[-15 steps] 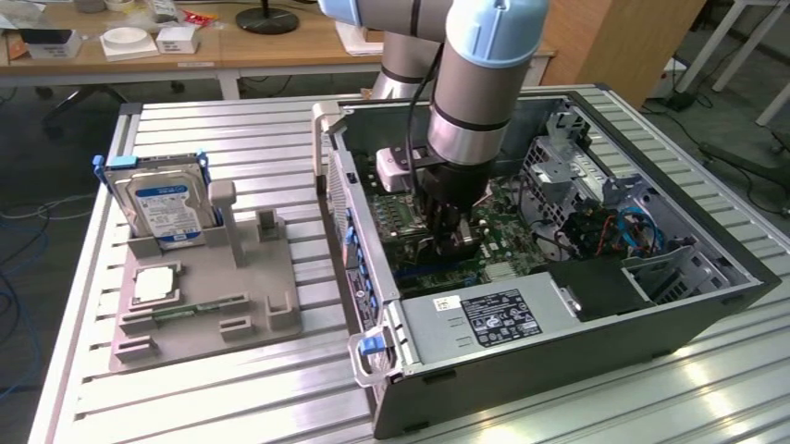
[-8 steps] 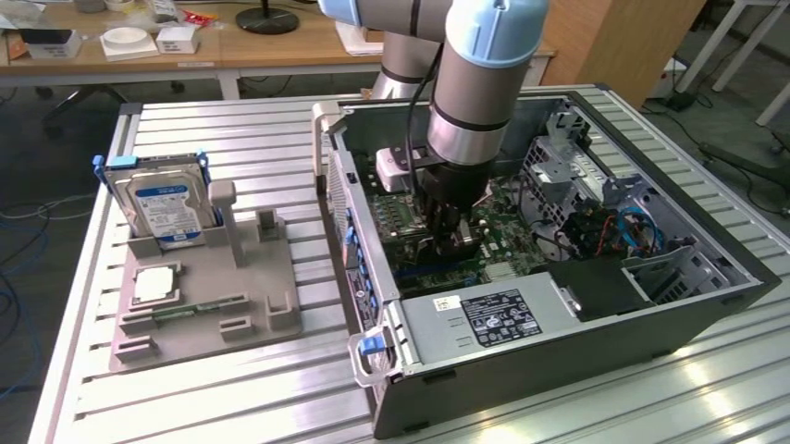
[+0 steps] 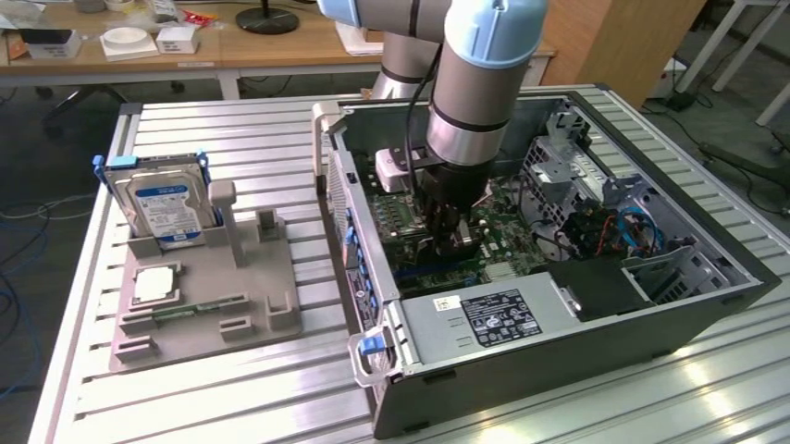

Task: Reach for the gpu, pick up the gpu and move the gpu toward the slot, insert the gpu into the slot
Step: 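Insert the gpu into the slot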

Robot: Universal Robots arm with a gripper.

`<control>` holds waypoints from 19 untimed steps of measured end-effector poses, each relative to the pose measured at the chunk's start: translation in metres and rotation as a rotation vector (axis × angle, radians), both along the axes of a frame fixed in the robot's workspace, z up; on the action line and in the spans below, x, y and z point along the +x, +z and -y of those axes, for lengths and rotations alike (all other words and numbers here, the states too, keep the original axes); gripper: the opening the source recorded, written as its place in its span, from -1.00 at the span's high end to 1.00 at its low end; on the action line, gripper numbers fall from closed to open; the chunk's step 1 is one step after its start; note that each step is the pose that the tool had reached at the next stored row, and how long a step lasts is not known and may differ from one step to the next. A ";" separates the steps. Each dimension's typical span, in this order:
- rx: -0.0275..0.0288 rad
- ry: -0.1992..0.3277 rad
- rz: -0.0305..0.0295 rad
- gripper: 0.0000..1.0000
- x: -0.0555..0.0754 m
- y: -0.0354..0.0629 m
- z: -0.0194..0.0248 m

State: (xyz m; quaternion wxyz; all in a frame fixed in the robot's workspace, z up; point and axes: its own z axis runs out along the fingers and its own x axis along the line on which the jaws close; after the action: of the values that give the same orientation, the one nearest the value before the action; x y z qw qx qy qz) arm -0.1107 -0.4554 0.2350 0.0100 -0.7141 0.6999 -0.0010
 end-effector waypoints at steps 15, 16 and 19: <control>-0.0006 0.000 0.0021 0.47 0.000 -0.0038 0.0001; -0.0014 0.000 0.0035 0.47 0.000 -0.0038 0.0001; -0.0016 0.000 0.0040 0.47 0.000 -0.0038 0.0001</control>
State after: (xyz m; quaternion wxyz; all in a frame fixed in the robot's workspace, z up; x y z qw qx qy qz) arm -0.1110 -0.4556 0.2312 0.0108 -0.7141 0.7000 -0.0030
